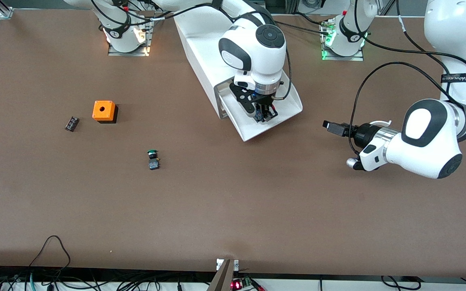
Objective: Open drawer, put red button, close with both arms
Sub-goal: 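Lower the red button into the drawer and open the right gripper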
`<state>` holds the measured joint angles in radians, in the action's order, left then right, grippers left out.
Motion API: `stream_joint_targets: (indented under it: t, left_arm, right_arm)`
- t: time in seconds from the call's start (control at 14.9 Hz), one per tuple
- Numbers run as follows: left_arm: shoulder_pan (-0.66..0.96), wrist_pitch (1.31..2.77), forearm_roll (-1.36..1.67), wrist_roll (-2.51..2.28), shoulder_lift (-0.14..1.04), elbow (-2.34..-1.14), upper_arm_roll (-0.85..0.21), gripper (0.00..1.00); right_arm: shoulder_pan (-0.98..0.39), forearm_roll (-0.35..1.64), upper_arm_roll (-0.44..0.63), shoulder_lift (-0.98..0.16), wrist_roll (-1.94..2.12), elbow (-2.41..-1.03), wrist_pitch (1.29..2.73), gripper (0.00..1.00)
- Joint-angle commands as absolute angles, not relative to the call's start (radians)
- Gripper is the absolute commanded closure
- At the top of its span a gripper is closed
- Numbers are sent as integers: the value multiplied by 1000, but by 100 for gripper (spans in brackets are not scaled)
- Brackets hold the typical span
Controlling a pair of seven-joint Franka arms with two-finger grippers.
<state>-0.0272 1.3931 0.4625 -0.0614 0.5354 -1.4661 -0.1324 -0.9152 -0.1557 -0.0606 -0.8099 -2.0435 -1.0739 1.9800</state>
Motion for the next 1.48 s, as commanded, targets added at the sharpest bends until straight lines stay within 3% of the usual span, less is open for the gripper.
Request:
stream_joint_targets:
  t: [0.0,0.13,0.2,0.27,0.34,0.87,1.41]
  left_arm:
    - [18,1373,364,-223,532,-1425,-135,0]
    - [76,1376,261,-329,534,-1372,-135,0]
    - [124,1376,183,-381,534,-1347,-133,0]
    - [162,1376,105,-428,534,-1326,-129,0]
    - [176,1373,66,-448,534,-1298,-123,0]
    - [160,1404,57,-442,552,-1262,-86,0]
    - [239,1741,89,-656,529,-1429,-107,0]
  right_arm:
    - [-936,-184,-51,-804,-2089,-1120,2037,100]
    - [-939,-189,-51,-804,-2129,-1140,2068,100]
    - [-939,-190,-51,-804,-2132,-1144,2071,82]
    - [-939,-189,-51,-802,-2132,-1144,2071,48]
    - [-936,-187,-51,-802,-2129,-1144,2069,0]
    - [-850,-172,-51,-697,-2001,-1108,2042,0]
    - [-632,-37,-49,-595,-1467,-1134,1905,0]
